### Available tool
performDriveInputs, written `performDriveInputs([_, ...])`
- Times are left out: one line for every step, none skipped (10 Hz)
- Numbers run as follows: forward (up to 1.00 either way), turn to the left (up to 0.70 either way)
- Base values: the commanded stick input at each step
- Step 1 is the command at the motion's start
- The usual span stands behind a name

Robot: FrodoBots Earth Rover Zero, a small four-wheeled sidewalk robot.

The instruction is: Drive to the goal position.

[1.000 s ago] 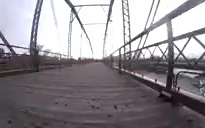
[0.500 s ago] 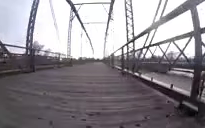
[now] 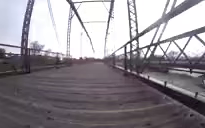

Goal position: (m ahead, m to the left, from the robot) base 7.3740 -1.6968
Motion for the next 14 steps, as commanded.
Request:
performDriveInputs([1.0, 0.0])
performDriveInputs([1.0, 0.0])
performDriveInputs([1.0, 0.0])
performDriveInputs([1.0, 0.0])
performDriveInputs([1.0, 0.0])
performDriveInputs([1.0, 0.0])
performDriveInputs([1.0, 0.0])
performDriveInputs([1.0, 0.0])
performDriveInputs([1.0, 0.0])
performDriveInputs([1.0, 0.0])
performDriveInputs([1.0, 0.0])
performDriveInputs([1.0, 0.0])
performDriveInputs([1.0, 0.0])
performDriveInputs([1.0, 0.0])
